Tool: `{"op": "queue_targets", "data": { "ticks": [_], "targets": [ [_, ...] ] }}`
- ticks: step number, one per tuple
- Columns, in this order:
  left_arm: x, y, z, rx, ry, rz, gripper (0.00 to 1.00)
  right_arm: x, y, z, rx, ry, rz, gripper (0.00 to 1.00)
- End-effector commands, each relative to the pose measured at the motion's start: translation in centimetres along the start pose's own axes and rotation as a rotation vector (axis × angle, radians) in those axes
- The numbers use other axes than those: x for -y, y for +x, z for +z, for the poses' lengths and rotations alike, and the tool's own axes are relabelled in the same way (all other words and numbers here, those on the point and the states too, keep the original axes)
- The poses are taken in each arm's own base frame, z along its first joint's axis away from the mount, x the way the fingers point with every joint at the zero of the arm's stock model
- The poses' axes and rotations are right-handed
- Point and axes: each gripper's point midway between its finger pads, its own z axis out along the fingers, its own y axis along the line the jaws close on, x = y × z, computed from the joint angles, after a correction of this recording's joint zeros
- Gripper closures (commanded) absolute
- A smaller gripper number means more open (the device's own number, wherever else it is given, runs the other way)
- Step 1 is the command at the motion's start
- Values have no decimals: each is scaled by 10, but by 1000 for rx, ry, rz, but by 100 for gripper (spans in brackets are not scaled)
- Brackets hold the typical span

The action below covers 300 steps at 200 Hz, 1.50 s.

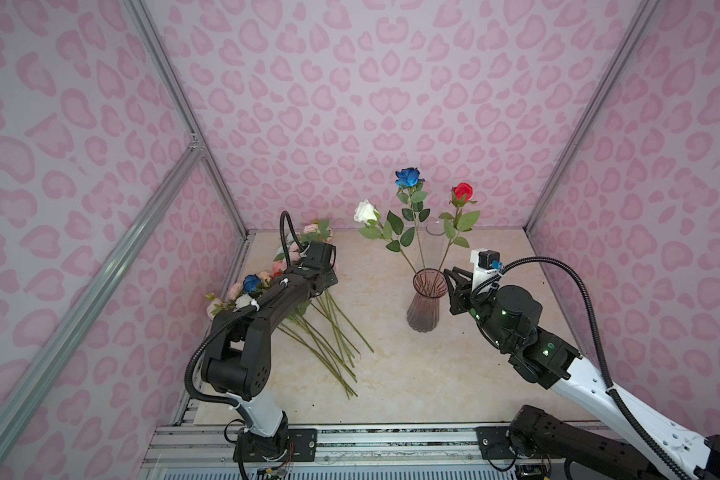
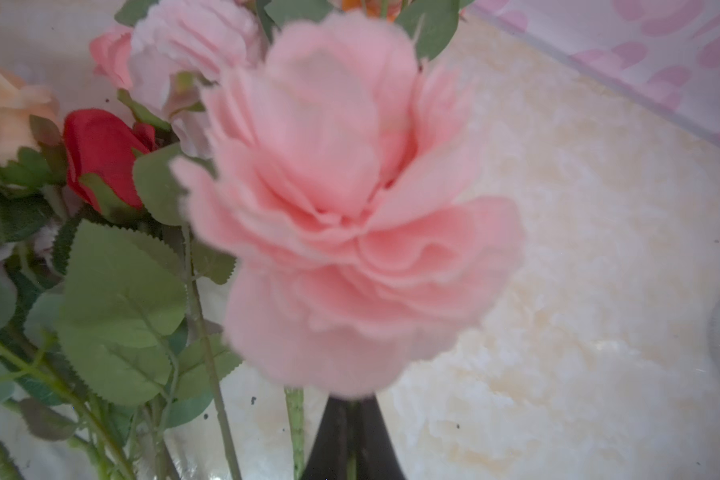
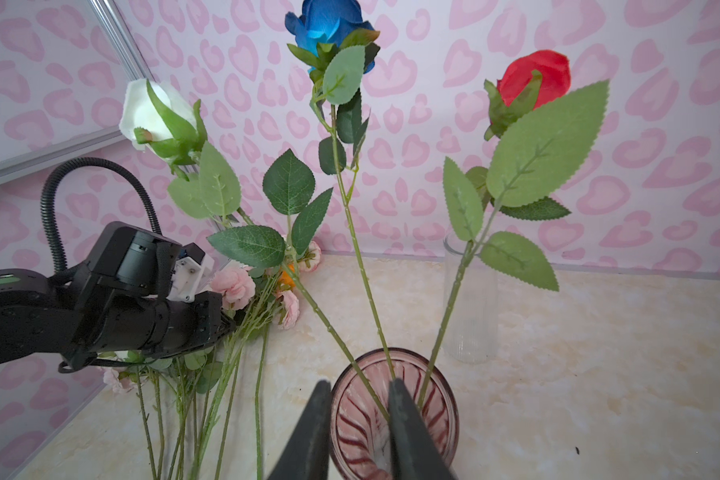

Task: Arrange the flowers into the vase
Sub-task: 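Open the right gripper at the vase while the left gripper reaches into the flower bunch, then grasp a pink carnation stem with the left gripper and pull it from the bunch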

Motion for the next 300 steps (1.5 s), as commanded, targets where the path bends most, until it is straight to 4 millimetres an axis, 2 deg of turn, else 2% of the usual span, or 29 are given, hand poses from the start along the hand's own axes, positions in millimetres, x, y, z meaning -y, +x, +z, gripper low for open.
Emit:
{"op": "queue_targets", "data": {
  "ticks": [1,42,62,81,104,129,142,155,165,172,180,188,195,216,229,239,259,277,283,300],
  "targets": [
    [17,-19,-23,62,95,16,97,-2,-1,0,7,-9,14,74],
    [57,-56,-86,187,339,38,97,-2,-4,-2,16,-11,21,74],
    [76,-61,-113,208,468,32,97,-2,-5,-3,20,-10,25,74],
    [79,-61,-126,232,485,28,97,-3,-5,-2,19,-17,31,74],
    [69,-45,-115,201,449,35,97,-5,-5,-2,16,-26,34,74],
    [58,2,-81,36,417,46,97,-4,-5,-3,17,-24,32,74],
    [45,21,-66,-6,371,36,96,-4,-6,-4,16,-23,26,74],
    [36,34,-57,-34,340,38,83,-4,-7,-4,15,-23,23,74],
    [39,42,-53,-82,348,76,76,-5,-7,-4,14,-24,21,74],
    [41,42,-55,-83,348,90,73,-5,-6,-3,12,-23,20,74],
    [45,39,-60,-60,366,118,65,-5,-6,-3,10,-23,18,74],
    [49,34,-67,-38,393,148,52,-5,-5,-2,8,-21,17,74],
    [56,31,-72,-31,425,183,50,-5,-4,0,6,-22,19,74],
    [61,30,-77,-48,436,233,50,-7,-2,3,1,-28,28,73],
    [45,30,-65,-49,337,210,50,-8,0,4,-2,-30,31,73],
    [32,35,-57,-67,263,181,54,-8,0,4,0,-30,34,73],
    [6,55,-49,-92,171,118,62,-7,1,4,-4,-27,32,73],
    [-15,75,-52,-94,137,79,63,-6,4,4,-11,-26,32,73],
    [-18,81,-54,-97,145,72,67,-6,4,4,-12,-24,32,73],
    [-11,101,-58,-142,222,86,70,-6,7,6,-19,-25,29,73]
  ]
}}
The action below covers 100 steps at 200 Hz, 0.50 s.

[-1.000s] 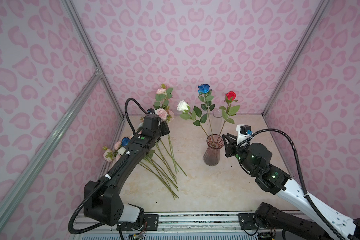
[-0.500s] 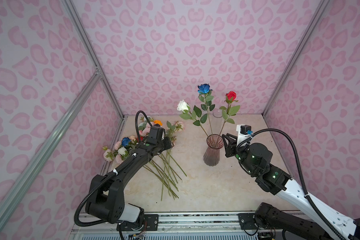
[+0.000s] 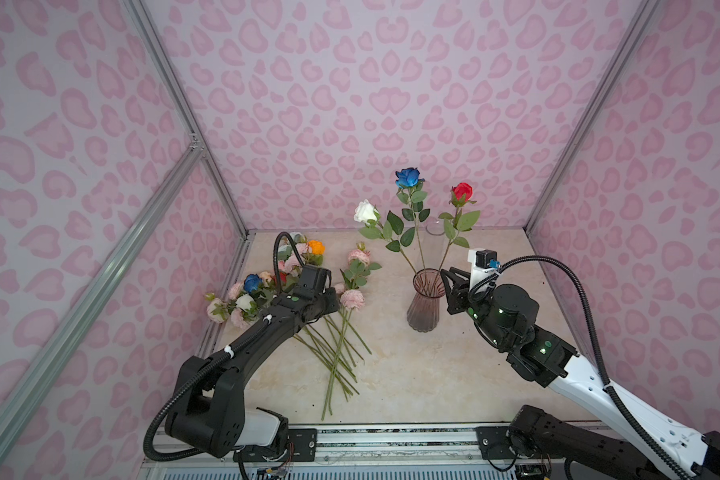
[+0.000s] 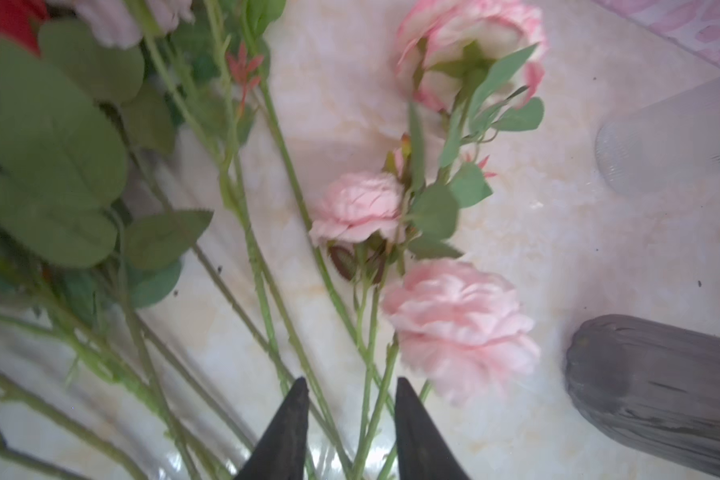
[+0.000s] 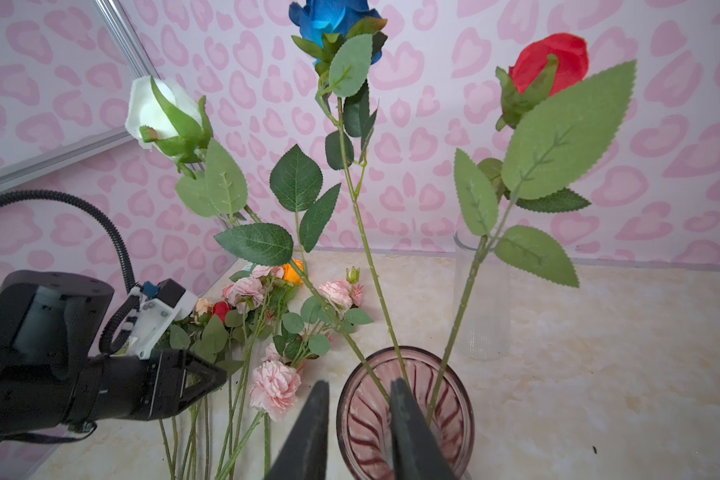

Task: Arrange the flowers into the vase
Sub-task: 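Grasp a pink carnation stem with the left gripper and pull it from the bunch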

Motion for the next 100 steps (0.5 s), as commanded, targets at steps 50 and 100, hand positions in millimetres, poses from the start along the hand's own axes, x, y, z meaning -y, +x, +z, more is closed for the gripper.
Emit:
{"op": "queue_targets", "data": {
  "ticks": [50,100],
  "targets": [
    [54,56,3,-136,164,151,69,-9,6,12,-17,-31,15,73],
    [52,76,37,-230,108,204,71,-7,9,12,-27,-25,16,73]
  ]
}}
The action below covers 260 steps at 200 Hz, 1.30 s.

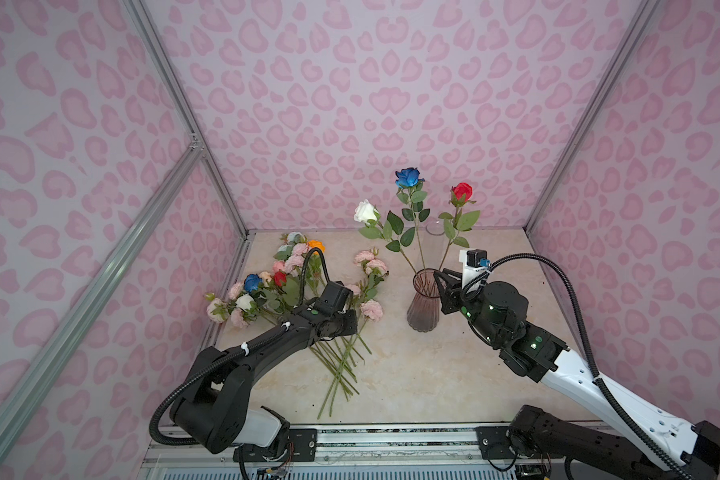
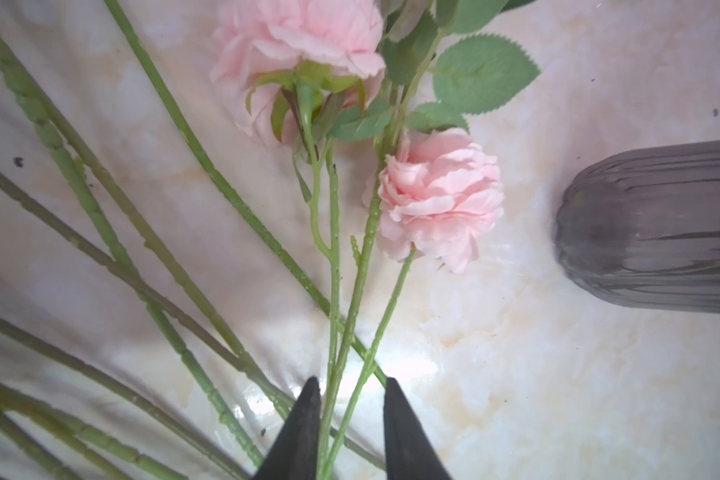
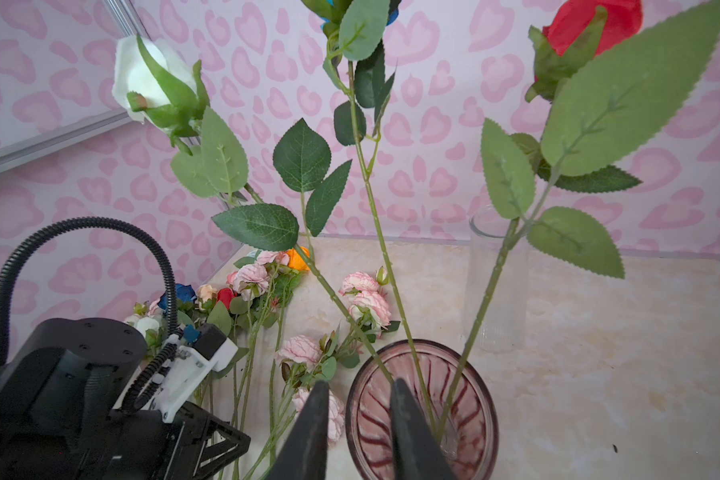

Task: Arrange the flowers into the vase
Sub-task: 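Grasp a pink carnation stem with the left gripper and pull it from the bunch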

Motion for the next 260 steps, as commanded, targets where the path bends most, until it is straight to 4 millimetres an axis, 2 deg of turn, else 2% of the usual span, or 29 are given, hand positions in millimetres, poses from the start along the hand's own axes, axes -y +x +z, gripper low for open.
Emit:
{"op": "queue_targets", "data": {
  "ticks": [1,33,45,67,97,115,129,151,173,185,198,237,260],
  "targets": [
    [9,0,13,-31,20,50,71,-1,-4,-1,15,-3,8,73],
    [17,5,27,-77,25,107,71,2,-4,-3,17,9,3,72],
    [9,4,33,-87,-27,104,72,2,-4,-3,16,9,1,71],
    [-3,-1,40,-89,-119,82,81,2,-3,-2,14,8,2,71],
    [-3,-6,37,-68,-130,80,83,2,-3,-2,15,12,1,71],
    [-5,-5,35,-79,-146,90,76,3,-2,-2,14,15,0,71],
    [-7,-4,36,-84,-160,101,76,3,-2,-2,15,14,0,70],
    [-11,3,43,-121,-179,112,82,3,-4,-3,21,14,1,70],
    [-11,3,43,-130,-181,129,83,4,-6,-4,27,17,1,70],
    [-11,3,44,-134,-189,139,88,4,-6,-5,28,18,1,70],
    [-12,-1,41,-125,-203,142,92,4,-7,-6,29,19,2,70],
    [-3,-11,27,-100,-173,151,92,6,-9,-9,38,22,5,69],
    [-6,-12,25,-94,-192,152,97,5,-9,-9,37,19,8,69]
  ]
}}
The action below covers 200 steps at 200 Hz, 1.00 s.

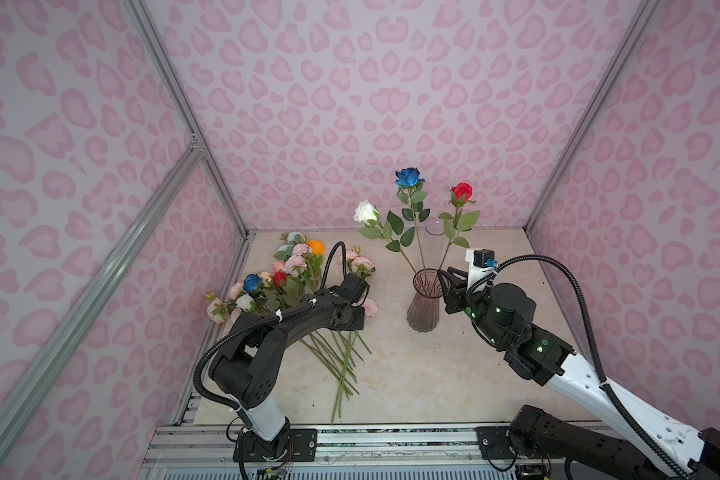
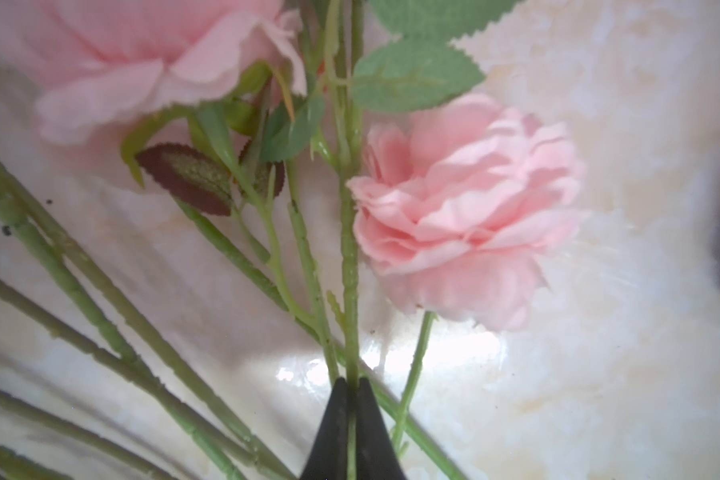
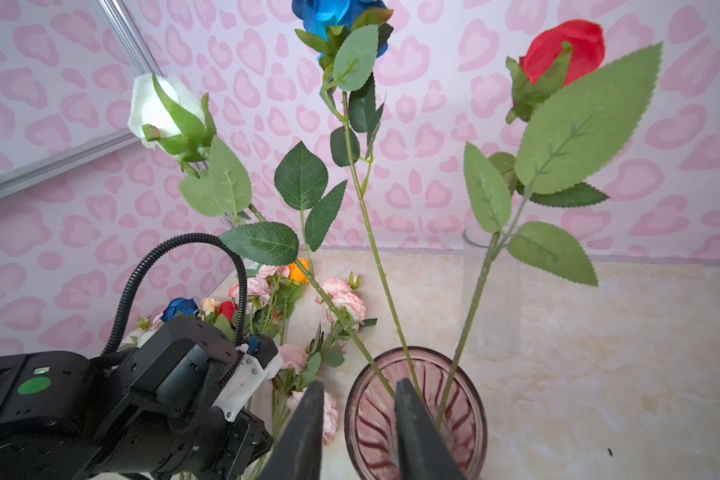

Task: Arrange the flowers into the vase
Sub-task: 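Grasp a pink carnation stem with the left gripper and pull it from the bunch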

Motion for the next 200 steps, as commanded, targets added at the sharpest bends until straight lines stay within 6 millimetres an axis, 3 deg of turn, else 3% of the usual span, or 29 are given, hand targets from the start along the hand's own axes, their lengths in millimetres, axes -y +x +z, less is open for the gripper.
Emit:
{"op": "queue_targets", "data": {
  "ticks": [1,45,61,84,110,145,184,200],
  "targets": [
    [-5,0,-6,-4,-27,13,97,2,1,0,4,10,0,69],
    [-7,-12,-24,47,-35,9,97,2,-2,-3,10,7,-3,68],
    [2,-6,-19,5,2,19,79,2,-1,-2,10,7,-3,67],
    [5,6,-6,-42,-1,24,77,2,-1,-3,8,7,-6,67],
    [1,10,5,-56,-41,40,78,3,-1,-4,11,11,-7,66],
    [-7,9,15,-72,-102,38,87,4,0,-4,7,14,-11,66],
    [-8,9,15,-75,-109,45,91,7,2,-6,9,25,-11,65],
    [-8,7,10,-69,-113,48,97,7,1,-6,12,27,-7,66]
  ]
}}
